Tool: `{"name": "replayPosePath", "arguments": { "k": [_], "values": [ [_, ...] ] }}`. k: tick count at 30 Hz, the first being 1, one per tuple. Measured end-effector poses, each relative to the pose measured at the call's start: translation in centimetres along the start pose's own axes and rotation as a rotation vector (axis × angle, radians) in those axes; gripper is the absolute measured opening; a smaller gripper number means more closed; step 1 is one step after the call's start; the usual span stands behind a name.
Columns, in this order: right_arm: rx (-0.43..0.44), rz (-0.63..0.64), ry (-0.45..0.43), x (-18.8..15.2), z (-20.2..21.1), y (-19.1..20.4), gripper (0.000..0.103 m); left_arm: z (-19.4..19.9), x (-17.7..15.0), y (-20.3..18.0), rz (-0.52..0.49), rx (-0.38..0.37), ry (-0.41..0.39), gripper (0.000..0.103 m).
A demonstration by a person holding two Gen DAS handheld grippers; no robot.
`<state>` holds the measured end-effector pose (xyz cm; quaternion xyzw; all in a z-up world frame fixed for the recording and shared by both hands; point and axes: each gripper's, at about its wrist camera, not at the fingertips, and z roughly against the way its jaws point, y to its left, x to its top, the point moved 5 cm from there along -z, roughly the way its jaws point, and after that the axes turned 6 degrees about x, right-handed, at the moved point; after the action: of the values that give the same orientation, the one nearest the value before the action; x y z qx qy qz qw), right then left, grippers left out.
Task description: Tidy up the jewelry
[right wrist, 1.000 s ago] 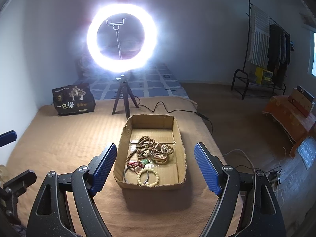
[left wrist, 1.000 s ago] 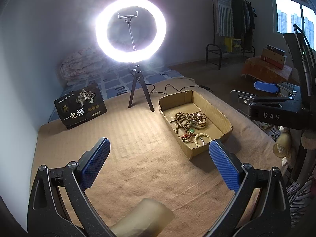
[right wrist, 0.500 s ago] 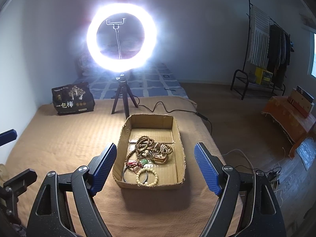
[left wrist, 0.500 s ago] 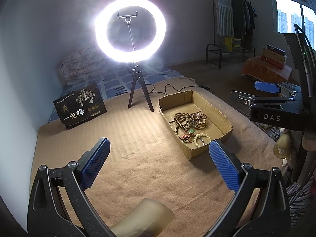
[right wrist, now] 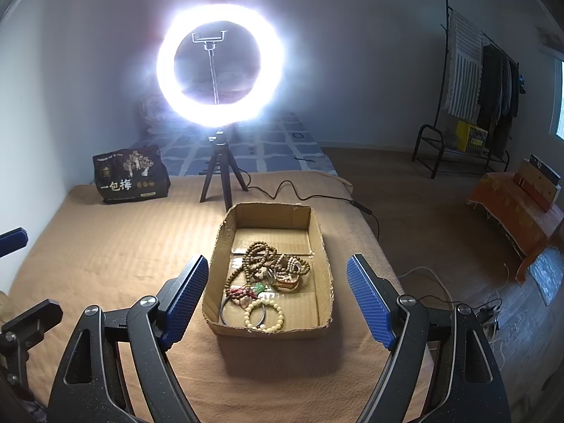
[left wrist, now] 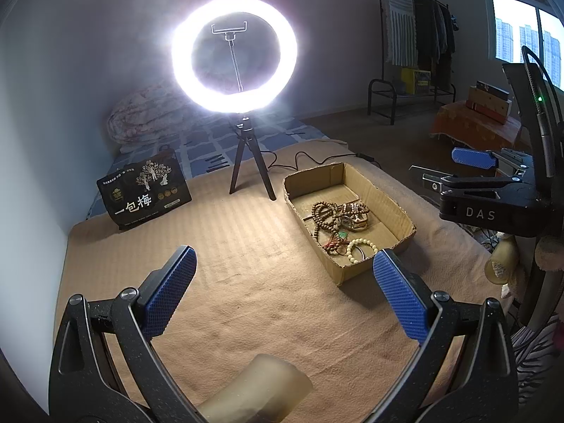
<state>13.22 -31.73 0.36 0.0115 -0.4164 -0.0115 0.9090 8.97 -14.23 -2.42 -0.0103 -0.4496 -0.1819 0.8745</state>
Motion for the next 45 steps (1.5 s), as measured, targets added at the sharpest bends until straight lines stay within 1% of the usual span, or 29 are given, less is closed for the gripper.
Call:
{"name": "replayPosePath", "arguments": {
  "k": [45],
  "values": [
    [0.001,0.0,0.004,-0.15,-0.15,0.32,0.081,0.0,0.0,0.1,0.002,0.002,0.0,0.102]
  ]
}}
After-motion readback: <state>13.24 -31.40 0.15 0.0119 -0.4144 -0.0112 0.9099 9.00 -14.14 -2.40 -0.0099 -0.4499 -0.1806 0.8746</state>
